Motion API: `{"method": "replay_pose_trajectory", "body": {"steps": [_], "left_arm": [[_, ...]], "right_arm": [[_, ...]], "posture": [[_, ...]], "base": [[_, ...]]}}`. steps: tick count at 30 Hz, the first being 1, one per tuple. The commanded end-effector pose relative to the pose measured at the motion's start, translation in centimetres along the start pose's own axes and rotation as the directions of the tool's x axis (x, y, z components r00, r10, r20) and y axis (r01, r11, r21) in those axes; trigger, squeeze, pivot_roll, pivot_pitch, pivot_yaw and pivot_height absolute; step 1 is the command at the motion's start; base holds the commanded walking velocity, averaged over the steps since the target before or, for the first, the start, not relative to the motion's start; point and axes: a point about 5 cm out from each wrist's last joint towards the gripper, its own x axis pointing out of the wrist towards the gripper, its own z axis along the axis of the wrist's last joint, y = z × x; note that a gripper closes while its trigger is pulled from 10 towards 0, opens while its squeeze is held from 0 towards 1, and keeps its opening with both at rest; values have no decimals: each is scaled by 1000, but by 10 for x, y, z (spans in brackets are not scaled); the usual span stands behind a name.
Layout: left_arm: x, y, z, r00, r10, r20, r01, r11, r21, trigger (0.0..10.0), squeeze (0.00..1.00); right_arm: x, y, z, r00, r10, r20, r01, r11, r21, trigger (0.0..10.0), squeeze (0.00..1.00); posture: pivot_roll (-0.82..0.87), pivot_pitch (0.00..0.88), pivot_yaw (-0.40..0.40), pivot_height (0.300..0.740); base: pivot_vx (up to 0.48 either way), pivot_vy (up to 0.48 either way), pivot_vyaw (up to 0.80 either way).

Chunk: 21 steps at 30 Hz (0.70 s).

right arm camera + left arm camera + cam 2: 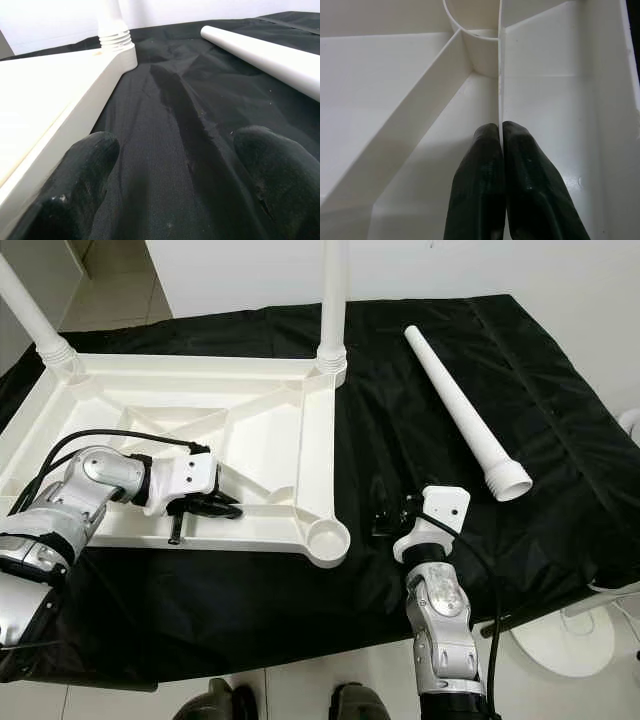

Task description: Building children table

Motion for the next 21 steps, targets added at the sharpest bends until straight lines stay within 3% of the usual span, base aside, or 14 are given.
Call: {"method": "replay_pose_trajectory", "body": {"steps": [1,5,7,10,12,17,19,20,21], "left_arm": [[-8,15,2,959,282,31,-281,959,-22,0,0],[-14,20,1,931,365,13,-365,931,-23,0,0],[-21,23,1,894,447,15,-446,893,-58,157,0],[-24,25,1,878,478,15,-476,877,-71,157,0],[-29,27,2,848,529,15,-526,846,-90,118,0],[-31,27,6,802,598,6,-595,798,-97,0,0],[-28,25,9,802,597,12,-593,800,-87,157,0],[-25,24,11,808,589,23,-585,806,-84,2824,0],[-23,22,13,812,583,28,-580,811,-84,2824,0]], "right_arm": [[-1,0,-5,1000,-10,-18,10,1000,-6,10000,0],[-1,0,-5,1000,-20,-13,20,1000,-3,10000,0],[-1,0,-5,1000,-27,-11,27,1000,0,10000,0],[-1,0,-5,1000,-29,-11,29,1000,1,10000,0],[0,0,-5,999,-33,-11,33,999,5,10000,0],[4,1,-5,1000,-29,-8,29,1000,8,10000,0],[6,1,-5,1000,-27,-6,27,1000,8,10000,0],[7,1,-5,1000,-26,-5,26,1000,8,10000,0],[8,1,-5,1000,-25,-5,25,1000,8,10000,0]], "posture": [[-129,105,84,740],[-131,108,92,740],[-131,109,98,740],[-131,109,98,740],[-123,108,95,740],[-113,104,85,740],[-111,104,82,740],[-110,103,79,740],[-110,103,79,740]], "base": [[0,0,0],[0,0,0],[0,0,0],[0,0,0],[0,0,0],[0,0,0],[0,0,0],[0,0,0],[0,0,0]]}}
